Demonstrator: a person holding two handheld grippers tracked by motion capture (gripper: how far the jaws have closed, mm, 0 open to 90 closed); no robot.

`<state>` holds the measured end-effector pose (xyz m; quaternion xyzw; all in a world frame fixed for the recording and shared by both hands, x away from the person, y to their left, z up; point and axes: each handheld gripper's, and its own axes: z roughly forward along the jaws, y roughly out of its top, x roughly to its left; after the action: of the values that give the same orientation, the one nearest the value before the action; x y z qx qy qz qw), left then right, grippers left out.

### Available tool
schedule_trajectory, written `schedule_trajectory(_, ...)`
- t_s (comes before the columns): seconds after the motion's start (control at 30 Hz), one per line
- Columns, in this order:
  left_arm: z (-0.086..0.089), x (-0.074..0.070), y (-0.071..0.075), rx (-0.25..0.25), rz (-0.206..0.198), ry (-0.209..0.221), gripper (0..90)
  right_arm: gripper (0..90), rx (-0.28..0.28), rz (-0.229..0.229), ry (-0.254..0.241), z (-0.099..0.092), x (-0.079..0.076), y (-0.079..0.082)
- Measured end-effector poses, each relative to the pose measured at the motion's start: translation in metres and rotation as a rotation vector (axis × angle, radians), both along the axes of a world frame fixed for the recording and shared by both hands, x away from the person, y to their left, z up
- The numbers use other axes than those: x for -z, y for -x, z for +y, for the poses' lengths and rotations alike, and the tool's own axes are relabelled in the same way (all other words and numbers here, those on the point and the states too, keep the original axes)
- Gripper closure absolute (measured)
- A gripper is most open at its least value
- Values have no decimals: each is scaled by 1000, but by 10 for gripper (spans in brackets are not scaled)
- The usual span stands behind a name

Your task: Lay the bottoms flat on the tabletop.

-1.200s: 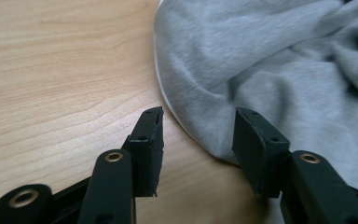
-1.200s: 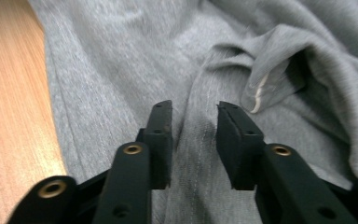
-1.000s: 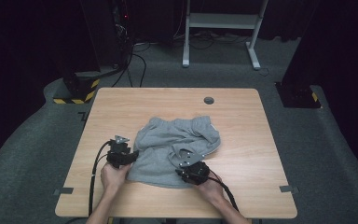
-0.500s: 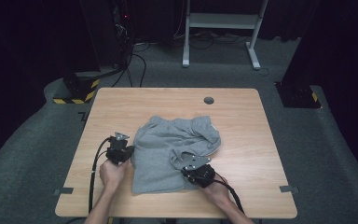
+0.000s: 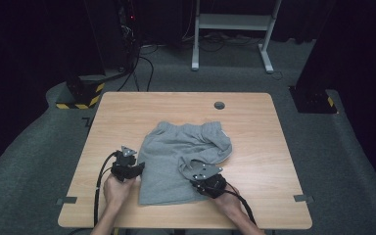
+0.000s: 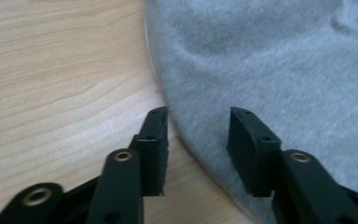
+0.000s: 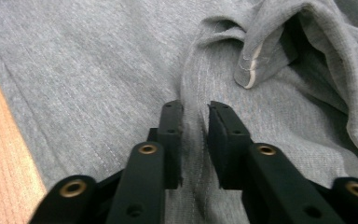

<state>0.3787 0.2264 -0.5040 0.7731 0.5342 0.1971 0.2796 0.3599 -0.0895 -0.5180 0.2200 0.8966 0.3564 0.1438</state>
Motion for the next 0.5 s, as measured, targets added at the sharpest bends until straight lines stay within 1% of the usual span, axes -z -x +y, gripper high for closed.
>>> schedule_trajectory(0.07, 0, 1, -1, 9, 8, -15, 674, 788, -2, 1, 1, 1, 0, 0)
schedule_trajectory(0.1, 0, 2, -2, 19, 13, -9, 733, 797, -2, 1, 6, 1, 0, -1)
schedule_trajectory(0.13, 0, 2, -3, 28, 14, -15, 774, 802, -3, 3, 6, 0, 0, -2)
schedule_trajectory(0.17, -1, 2, -5, 34, 10, -36, 804, 807, -5, 3, 5, 0, 0, -3)
schedule_trajectory(0.2, -3, 0, -8, 35, 6, -62, 826, 809, -5, 5, 2, 0, 0, -3)
schedule_trajectory(0.23, -3, -1, -11, 34, -3, -76, 850, 810, -5, 5, 3, 0, 0, -4)
schedule_trajectory(0.27, -2, -2, -13, 25, -7, -78, 872, 810, -5, 3, 5, 0, 0, -4)
schedule_trajectory(0.3, -2, -3, -14, 16, -10, -73, 873, 810, -2, 3, 6, 1, 0, -4)
schedule_trajectory(0.33, -1, -5, -15, 8, -20, -62, 867, 809, 0, 2, 8, 1, 0, -5)
schedule_trajectory(0.37, 0, -6, -13, 5, -31, -46, 825, 808, 2, 3, 5, 2, 0, -6)
schedule_trajectory(0.4, 1, -7, -11, 5, -31, -36, 707, 804, 9, 3, -1, 1, 0, -6)
schedule_trajectory(0.43, 2, -8, -7, 11, -27, -23, 707, 804, 9, 3, -1, 1, 0, -6)
schedule_trajectory(0.47, 3, -8, -1, 20, -21, -23, 665, 802, 11, 3, -3, 1, 0, -6)
schedule_trajectory(0.5, 3, -8, 3, 22, -24, -22, 614, 799, 11, 2, -3, 2, 1, -7)
